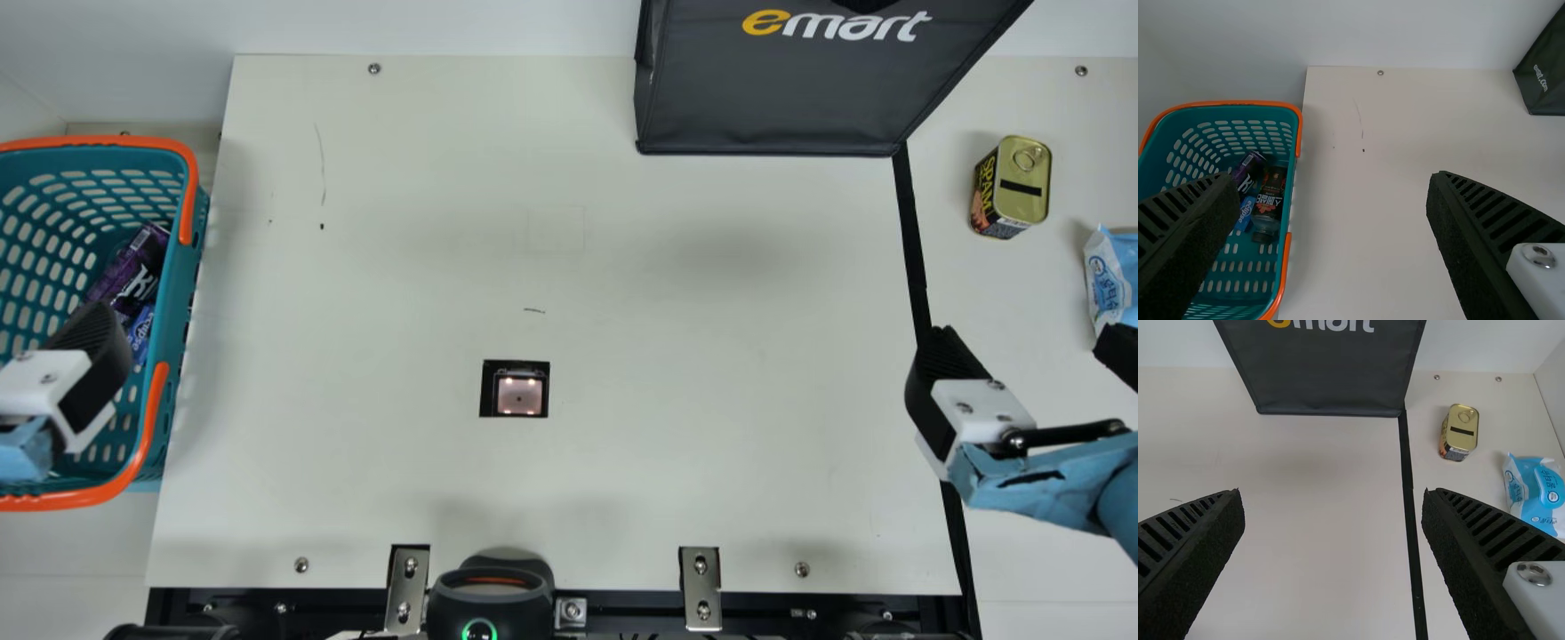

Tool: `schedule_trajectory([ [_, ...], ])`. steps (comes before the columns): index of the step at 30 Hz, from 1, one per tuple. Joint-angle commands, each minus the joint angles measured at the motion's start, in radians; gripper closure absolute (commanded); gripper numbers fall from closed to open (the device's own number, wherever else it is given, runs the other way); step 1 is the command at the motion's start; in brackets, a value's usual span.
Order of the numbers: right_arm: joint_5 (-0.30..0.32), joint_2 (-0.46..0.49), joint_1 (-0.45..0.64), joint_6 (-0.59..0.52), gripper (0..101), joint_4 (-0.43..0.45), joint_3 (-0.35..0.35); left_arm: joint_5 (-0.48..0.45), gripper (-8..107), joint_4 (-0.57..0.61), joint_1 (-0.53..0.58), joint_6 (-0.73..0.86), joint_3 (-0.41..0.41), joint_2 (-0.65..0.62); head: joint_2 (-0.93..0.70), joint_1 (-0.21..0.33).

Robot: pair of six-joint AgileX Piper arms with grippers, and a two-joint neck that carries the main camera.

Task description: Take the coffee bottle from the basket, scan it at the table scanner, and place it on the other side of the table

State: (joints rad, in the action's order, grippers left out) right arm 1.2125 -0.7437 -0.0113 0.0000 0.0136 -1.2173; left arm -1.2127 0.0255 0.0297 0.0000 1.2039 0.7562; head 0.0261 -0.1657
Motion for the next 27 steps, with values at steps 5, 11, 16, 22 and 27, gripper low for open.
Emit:
schedule_trajectory([
  [5,0.001,0.000,0.000,0.000,6,0.000,0.000,0.000,9,0.000,0.000,0.000,0.000,0.000,-0.115,0.027],
  [11,0.001,0.000,0.000,0.000,6,0.000,0.000,0.000,9,0.000,0.000,0.000,0.000,0.000,-0.255,0.027],
  [16,0.001,0.000,0.000,0.000,6,0.000,0.000,0.000,9,0.000,0.000,0.000,0.000,0.000,-0.348,0.027],
  [22,0.001,0.000,0.000,0.000,6,0.000,0.000,0.000,9,0.000,0.000,0.000,0.000,0.000,-0.348,0.027],
  [27,0.001,0.000,0.000,0.000,6,0.000,0.000,0.000,9,0.000,0.000,0.000,0.000,0.000,-0.348,0.027],
])
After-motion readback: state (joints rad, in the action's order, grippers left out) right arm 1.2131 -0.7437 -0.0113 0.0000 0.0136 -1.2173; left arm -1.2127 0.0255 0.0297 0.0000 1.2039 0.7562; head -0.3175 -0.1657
